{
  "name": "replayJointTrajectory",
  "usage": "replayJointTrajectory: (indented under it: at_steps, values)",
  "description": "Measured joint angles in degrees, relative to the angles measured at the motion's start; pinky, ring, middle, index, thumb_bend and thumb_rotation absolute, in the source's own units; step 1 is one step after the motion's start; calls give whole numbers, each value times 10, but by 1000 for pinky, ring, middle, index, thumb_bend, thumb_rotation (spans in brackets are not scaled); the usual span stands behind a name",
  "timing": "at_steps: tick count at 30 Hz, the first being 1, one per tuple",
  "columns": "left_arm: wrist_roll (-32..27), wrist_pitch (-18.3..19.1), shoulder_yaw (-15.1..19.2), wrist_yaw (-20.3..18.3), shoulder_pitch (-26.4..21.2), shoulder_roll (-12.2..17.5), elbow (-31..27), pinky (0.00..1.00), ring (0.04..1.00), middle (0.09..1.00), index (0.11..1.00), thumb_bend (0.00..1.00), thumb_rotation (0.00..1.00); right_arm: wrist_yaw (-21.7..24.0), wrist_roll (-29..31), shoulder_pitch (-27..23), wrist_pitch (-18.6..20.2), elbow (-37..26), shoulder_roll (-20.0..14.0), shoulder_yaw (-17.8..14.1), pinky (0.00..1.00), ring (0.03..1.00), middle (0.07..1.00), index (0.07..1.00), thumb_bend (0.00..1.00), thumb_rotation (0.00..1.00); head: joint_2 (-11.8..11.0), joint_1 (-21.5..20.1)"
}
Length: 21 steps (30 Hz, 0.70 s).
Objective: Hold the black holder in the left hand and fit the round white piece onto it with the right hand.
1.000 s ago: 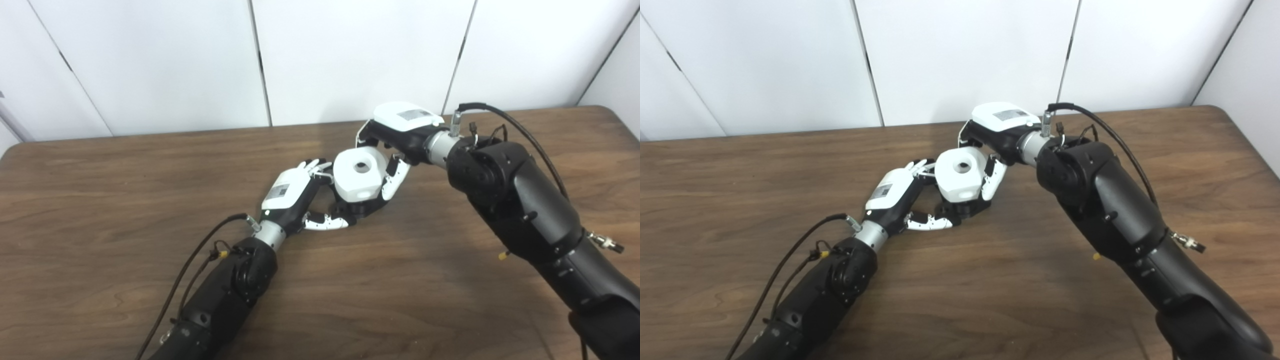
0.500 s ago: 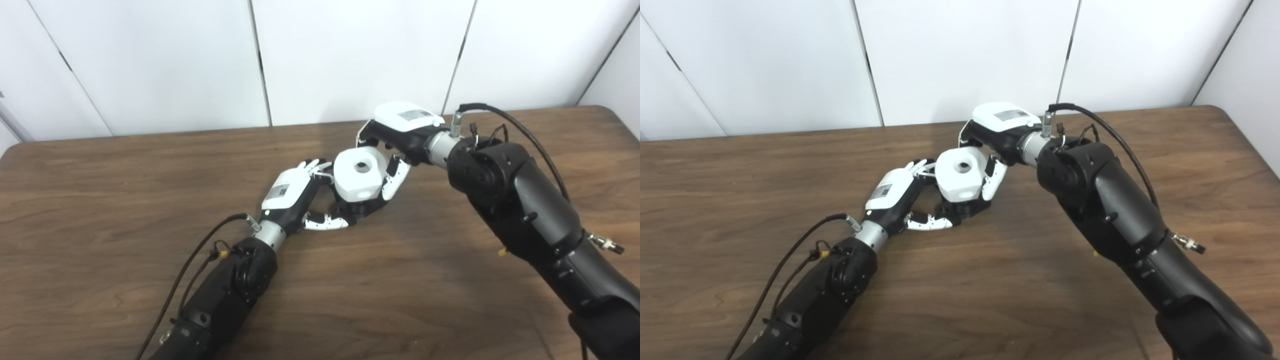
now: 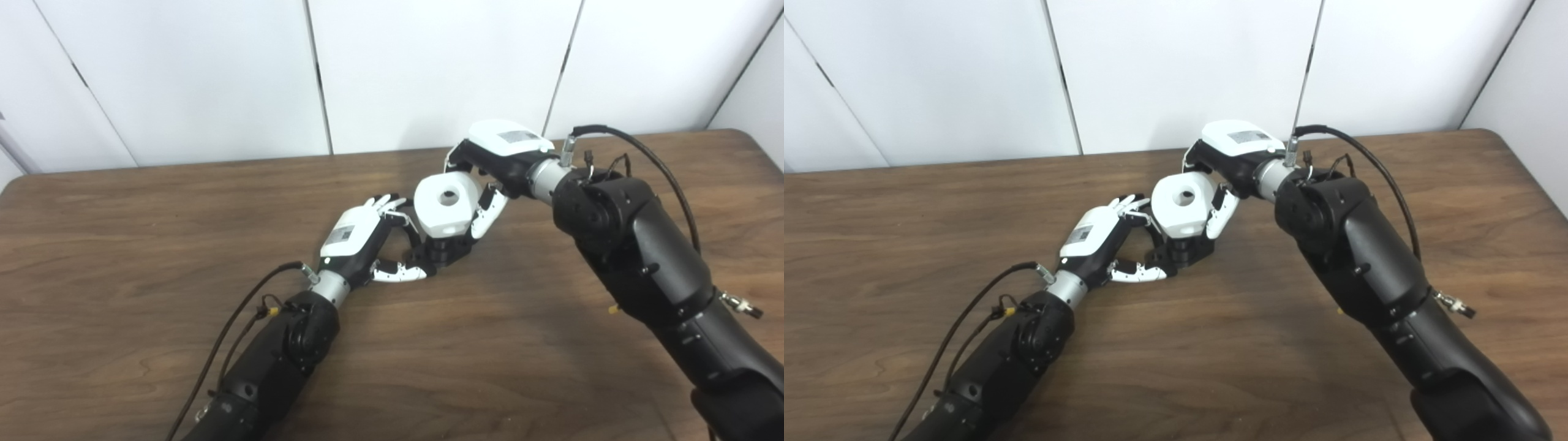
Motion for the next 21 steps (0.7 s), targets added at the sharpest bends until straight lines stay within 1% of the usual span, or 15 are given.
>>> replayJointTrajectory:
  at_steps: [9,12,15,18,21]
  values:
    - [0,0,0,0,1,0,-1,1000,960,894,477,524,74,1,-6,5,0,-4,5,-2,654,739,680,476,514,139,5,2]
    - [0,0,0,0,1,0,-1,1000,962,895,476,524,74,1,-6,5,-1,-4,5,-2,658,738,676,476,514,138,6,4]
    - [0,0,0,0,0,0,-1,1000,960,894,476,524,73,1,-4,5,0,-4,6,-3,692,739,679,476,515,136,6,4]
    - [0,0,0,0,0,-1,0,1000,960,894,476,523,74,6,-2,5,10,-4,11,-6,722,745,686,476,514,139,6,4]
    - [0,0,0,0,0,-1,1,1000,960,894,476,523,75,17,-11,3,28,-6,15,-4,698,736,691,480,514,144,5,4]
